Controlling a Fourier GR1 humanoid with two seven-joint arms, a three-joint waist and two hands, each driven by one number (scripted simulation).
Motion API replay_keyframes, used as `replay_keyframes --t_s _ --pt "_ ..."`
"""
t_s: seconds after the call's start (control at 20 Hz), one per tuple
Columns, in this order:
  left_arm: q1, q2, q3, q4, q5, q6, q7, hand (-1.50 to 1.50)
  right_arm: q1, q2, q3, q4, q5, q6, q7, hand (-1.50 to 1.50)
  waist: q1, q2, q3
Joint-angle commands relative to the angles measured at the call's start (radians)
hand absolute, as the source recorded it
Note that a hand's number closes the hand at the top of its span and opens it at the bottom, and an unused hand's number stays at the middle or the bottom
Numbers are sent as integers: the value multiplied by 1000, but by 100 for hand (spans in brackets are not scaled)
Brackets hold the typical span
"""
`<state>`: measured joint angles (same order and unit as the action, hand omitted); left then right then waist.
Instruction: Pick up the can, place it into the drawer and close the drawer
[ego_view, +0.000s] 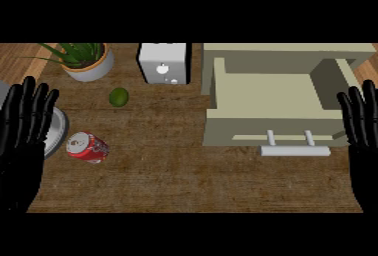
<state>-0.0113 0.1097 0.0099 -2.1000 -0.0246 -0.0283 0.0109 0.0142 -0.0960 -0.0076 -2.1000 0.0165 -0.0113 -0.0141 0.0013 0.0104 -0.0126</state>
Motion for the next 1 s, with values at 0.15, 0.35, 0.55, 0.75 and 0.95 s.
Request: replay_keyframes --t_s 0.15,0.35,0.55,0.75,0.95 --pt "33 135 111 61 355 -307 -105 -150 0 20 50 -42 -3 6 50 -150 4 -11 9" --pt "107 264 149 195 390 -398 44 -150 85 46 -36 42 10 -88 177 -150 -9 0 9" --pt "123 407 293 214 615 -532 119 -150 110 9 -103 11 -38 -65 198 -150 2 -12 12" --pt "92 488 386 332 695 -610 134 -150 203 3 -115 -50 -57 -32 195 -150 -6 -12 12" --pt "94 506 440 326 766 -664 164 -150 273 9 -142 -70 -100 28 142 -150 -5 -12 13"
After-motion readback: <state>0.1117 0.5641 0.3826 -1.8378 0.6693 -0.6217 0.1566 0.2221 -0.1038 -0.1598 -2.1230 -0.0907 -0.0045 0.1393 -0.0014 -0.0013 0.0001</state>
